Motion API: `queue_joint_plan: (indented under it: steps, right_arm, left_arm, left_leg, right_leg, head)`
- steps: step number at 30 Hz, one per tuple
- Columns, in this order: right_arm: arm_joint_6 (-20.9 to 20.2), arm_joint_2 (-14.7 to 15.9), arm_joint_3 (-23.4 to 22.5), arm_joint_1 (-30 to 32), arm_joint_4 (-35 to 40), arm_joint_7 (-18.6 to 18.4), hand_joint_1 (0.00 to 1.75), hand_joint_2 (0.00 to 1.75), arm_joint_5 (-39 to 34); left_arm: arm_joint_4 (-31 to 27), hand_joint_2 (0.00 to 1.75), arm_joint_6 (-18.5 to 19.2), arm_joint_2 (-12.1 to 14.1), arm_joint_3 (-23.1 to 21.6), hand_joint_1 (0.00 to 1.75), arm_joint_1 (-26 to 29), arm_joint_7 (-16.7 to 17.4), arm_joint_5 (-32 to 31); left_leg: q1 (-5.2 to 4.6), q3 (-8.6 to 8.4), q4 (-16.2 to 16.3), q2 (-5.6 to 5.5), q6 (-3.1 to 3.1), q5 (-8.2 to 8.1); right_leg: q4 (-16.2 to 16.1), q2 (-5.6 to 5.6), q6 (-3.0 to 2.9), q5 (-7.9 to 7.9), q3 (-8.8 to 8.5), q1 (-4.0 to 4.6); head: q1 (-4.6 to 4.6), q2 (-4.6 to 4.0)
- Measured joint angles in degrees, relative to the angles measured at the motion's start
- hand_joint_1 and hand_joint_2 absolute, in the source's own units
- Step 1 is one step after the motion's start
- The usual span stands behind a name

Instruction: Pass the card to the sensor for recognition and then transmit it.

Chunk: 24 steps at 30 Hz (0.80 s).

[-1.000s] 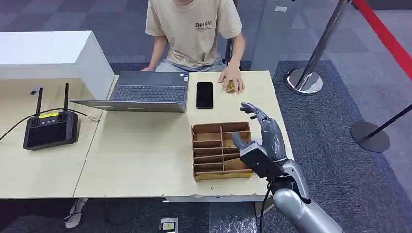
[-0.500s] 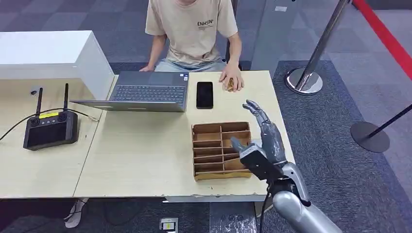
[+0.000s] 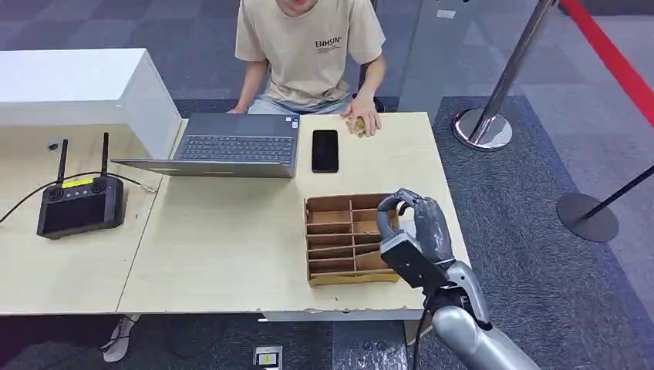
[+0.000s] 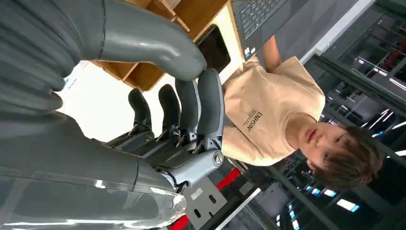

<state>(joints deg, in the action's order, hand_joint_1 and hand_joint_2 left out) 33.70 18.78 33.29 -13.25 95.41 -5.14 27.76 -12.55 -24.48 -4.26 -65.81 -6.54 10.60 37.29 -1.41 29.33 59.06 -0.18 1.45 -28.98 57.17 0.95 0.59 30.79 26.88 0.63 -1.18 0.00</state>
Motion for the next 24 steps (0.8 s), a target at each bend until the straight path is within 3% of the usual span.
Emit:
queue_joint_plan:
  steps: [11, 14, 24]
  right_arm:
    - [-0.02, -0.02, -0.02, 0.04, -0.52, 0.0, 1.26, 1.75, -0.31]
    - [-0.02, -0.02, -0.02, 0.04, -0.55, 0.0, 1.03, 1.75, -0.35]
    - [0.2, -0.13, -0.04, 0.08, -1.42, 0.31, 0.96, 1.75, -0.44]
  left_arm:
    - [0.0, 1.75, 0.0, 0.04, 0.0, 0.0, 0.0, 0.0, 0.17]
    - [0.0, 1.75, 0.02, 0.04, 0.0, 0.0, 0.0, 0.0, 0.17]
    - [0.0, 1.75, 0.02, 0.07, 0.0, 0.0, 0.0, 0.0, 0.09]
  left_leg:
    - [0.0, 0.0, 0.0, 0.0, 0.0, 0.0]
    - [0.0, 0.0, 0.0, 0.0, 0.0, 0.0]
    - [0.0, 0.0, 0.0, 0.0, 0.0, 0.0]
  right_leg:
    - [0.0, 0.0, 0.0, 0.0, 0.0, 0.0]
    - [0.0, 0.0, 0.0, 0.0, 0.0, 0.0]
    - [0.0, 0.0, 0.0, 0.0, -0.01, 0.0]
  head:
    - [-0.02, 0.0]
    - [-0.02, 0.0]
    - [0.0, 0.0]
